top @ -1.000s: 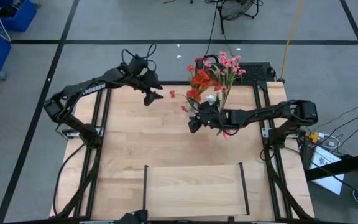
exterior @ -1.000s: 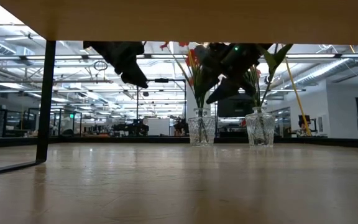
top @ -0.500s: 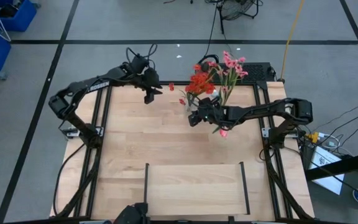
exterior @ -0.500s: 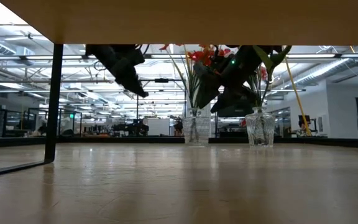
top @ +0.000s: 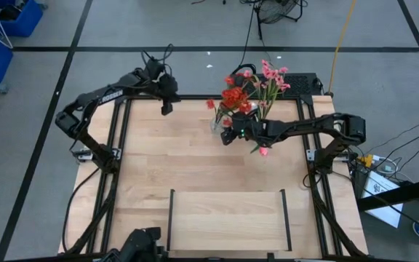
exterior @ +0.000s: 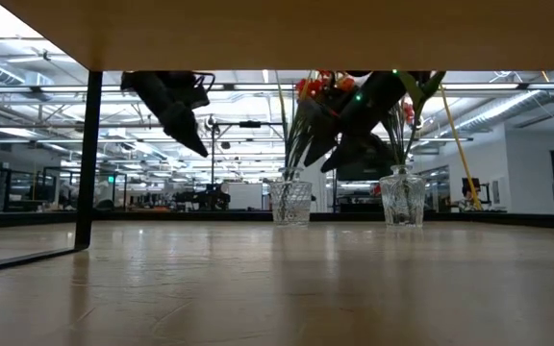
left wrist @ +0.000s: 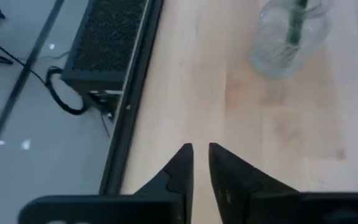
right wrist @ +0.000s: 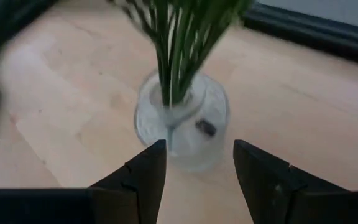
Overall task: Pick and place flowers into a vace then onto a shelf
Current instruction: Put the left transparent vase with flowers on the shelf
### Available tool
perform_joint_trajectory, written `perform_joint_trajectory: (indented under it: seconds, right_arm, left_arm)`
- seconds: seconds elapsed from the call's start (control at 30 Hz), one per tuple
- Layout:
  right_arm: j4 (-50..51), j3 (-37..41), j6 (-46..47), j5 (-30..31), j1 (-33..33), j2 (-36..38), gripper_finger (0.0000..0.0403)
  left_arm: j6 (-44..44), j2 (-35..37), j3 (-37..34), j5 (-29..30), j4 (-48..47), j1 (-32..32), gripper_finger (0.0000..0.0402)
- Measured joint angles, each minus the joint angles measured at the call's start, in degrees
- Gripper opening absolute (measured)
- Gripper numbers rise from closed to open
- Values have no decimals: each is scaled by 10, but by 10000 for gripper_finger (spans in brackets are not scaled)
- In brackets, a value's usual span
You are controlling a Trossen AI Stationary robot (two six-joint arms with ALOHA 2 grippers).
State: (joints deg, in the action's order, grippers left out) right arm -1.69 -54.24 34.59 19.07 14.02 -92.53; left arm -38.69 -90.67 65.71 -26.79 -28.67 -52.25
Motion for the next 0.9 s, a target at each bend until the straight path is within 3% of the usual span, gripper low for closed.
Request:
perform_joint_trajectory:
  seconds: [0.2, 0.4, 0.6, 0.9]
  right_arm:
    - [-45, 0, -15, -18, 18, 0, 181]
    - [-45, 0, -39, -57, 36, 0, 178]
    - [-44, 0, -44, -84, 49, 0, 146]
    - [-42, 0, -54, -119, 53, 0, 123]
  left_arm:
    - [-22, 0, 0, -20, 0, -30, 6]
    - [-54, 0, 0, -50, 18, -50, 6]
    - [-34, 0, 0, -81, 23, -59, 5]
    - [-35, -9, 0, -73, 53, -62, 5]
